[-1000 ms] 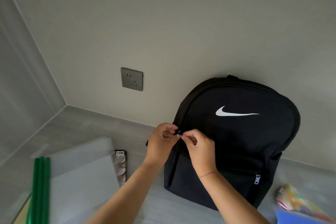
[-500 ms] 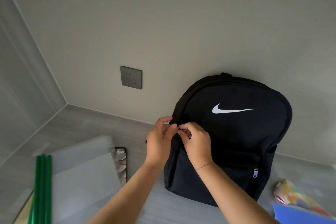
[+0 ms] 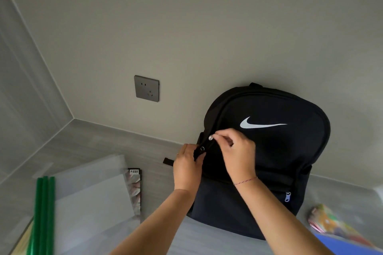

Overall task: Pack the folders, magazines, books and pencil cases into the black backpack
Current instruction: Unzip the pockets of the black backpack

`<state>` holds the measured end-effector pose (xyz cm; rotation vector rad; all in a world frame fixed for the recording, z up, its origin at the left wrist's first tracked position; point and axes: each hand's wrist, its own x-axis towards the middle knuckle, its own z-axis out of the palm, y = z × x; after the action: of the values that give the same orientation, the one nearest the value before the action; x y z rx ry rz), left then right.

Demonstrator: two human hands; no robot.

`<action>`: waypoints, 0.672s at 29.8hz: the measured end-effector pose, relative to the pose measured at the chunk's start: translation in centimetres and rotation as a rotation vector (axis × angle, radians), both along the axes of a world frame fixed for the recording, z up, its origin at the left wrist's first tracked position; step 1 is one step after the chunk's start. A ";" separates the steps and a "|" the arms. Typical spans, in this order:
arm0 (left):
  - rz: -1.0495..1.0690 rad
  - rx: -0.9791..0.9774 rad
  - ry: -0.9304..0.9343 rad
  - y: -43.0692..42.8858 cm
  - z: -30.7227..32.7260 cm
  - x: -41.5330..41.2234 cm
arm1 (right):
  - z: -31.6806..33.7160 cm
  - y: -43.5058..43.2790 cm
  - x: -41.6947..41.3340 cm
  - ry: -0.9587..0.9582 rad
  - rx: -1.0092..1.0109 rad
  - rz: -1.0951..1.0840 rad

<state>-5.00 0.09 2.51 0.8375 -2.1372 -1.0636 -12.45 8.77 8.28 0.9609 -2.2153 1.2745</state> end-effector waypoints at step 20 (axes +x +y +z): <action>-0.238 -0.011 0.116 -1.8 8.6 -3.0 | 6.7 3.8 -3.0 -0.245 -0.280 -0.036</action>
<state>-7.99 -1.73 11.13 0.5117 -2.1798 -1.1863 -15.43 12.54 14.94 0.6858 -2.1367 1.7083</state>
